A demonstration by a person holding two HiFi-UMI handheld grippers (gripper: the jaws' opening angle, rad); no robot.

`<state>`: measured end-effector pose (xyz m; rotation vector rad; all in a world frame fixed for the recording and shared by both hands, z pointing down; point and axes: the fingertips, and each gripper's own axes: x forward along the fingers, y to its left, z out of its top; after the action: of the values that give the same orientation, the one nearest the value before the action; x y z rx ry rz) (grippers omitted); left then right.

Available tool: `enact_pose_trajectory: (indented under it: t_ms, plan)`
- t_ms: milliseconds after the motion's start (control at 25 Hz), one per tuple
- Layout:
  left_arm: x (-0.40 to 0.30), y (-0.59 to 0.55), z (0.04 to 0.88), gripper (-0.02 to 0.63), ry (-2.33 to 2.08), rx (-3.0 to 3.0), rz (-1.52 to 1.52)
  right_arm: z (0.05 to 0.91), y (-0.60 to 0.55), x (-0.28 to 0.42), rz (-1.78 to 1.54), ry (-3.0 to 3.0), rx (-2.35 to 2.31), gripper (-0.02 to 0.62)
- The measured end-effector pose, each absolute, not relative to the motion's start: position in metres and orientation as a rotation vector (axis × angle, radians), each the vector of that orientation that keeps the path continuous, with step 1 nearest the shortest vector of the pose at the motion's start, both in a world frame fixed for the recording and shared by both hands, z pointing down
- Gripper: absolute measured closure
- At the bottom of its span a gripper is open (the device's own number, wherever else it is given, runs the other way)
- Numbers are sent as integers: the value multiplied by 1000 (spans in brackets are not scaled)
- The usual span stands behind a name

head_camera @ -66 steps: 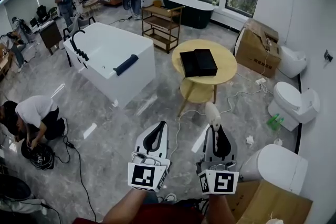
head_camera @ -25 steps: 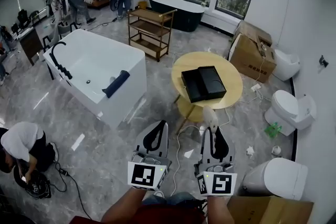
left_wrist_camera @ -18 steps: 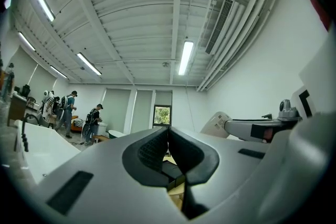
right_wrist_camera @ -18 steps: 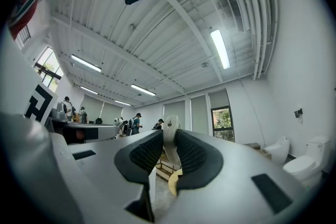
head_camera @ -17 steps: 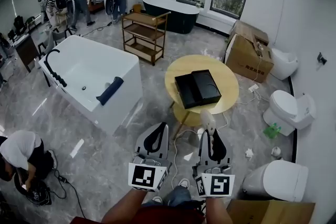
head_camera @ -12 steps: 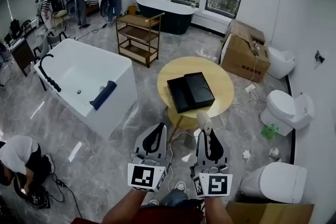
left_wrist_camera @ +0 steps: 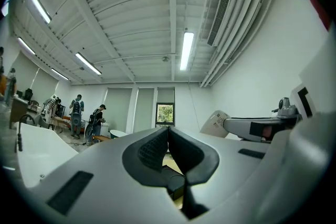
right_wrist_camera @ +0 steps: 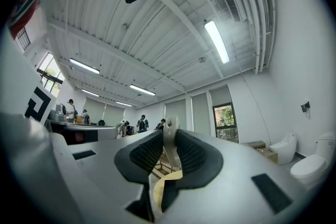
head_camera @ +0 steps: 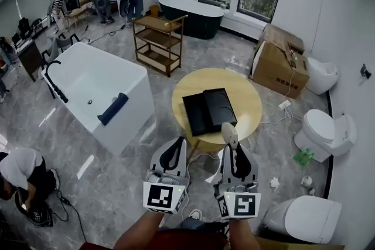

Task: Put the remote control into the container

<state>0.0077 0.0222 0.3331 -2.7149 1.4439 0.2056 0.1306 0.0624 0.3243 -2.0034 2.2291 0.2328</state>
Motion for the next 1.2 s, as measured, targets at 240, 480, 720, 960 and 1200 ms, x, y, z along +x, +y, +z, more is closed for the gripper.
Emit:
enact_pose_trajectory:
  t_ms: [240,480,720,960,1200]
  plan:
    - [34,0,337,591,1487,-2682,180,328,34,160,210,2256,-1958,499]
    - [46,-24,342,591,1531,-2664,160,337,7,174,182,2285,-1927,499]
    - [42,-74,343,591,1538,-2668,181,342,-41,167,171,2310,-1930,499]
    - [26,-137,356,591,1522,-2690,173,346,-102,149,187,2314,-1956,499]
    - [18,-196,350,591,1504,-2710,250,347,-159,136,177,2313,-1978,499]
